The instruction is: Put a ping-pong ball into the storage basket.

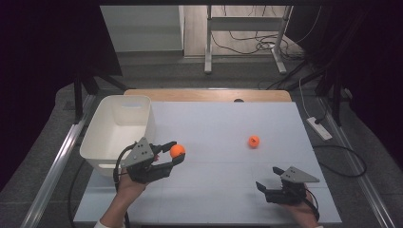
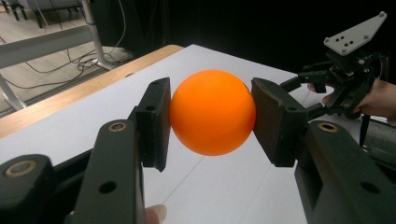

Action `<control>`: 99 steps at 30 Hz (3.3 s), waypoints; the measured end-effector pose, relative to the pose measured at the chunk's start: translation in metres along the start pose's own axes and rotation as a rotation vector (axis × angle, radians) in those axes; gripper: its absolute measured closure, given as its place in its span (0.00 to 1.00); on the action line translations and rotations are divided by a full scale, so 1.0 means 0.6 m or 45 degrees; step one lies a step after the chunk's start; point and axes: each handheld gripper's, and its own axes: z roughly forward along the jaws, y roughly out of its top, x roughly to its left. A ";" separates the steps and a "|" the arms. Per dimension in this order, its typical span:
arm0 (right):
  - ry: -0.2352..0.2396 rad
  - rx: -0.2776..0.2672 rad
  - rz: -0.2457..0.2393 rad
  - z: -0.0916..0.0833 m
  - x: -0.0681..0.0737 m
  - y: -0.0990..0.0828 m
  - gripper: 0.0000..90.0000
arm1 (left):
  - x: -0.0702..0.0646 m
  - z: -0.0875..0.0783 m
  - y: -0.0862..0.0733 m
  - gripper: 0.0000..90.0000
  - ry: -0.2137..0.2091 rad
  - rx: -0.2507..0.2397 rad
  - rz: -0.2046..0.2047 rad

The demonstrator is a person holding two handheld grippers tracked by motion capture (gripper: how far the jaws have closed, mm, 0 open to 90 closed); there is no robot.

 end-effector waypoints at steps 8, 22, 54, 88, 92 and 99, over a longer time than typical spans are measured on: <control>-0.007 -0.001 -0.003 -0.002 0.000 0.001 0.15 | 0.002 -0.002 0.003 0.56 0.014 -0.003 0.004; -0.002 -0.018 0.002 -0.004 -0.003 0.001 0.15 | 0.019 -0.011 0.025 0.56 0.079 -0.022 0.004; -0.010 -0.022 -0.001 -0.005 -0.002 0.001 0.15 | 0.070 -0.025 0.049 0.56 0.210 -0.051 -0.041; -0.011 -0.022 -0.002 -0.005 -0.001 0.001 0.15 | 0.135 -0.033 0.056 0.56 0.370 -0.032 -0.109; -0.012 -0.023 -0.003 -0.005 -0.002 0.001 0.15 | 0.143 -0.033 0.056 0.56 0.384 -0.027 -0.119; -0.014 -0.021 -0.001 -0.004 -0.001 0.001 0.15 | 0.160 -0.031 0.057 0.56 0.414 -0.014 -0.138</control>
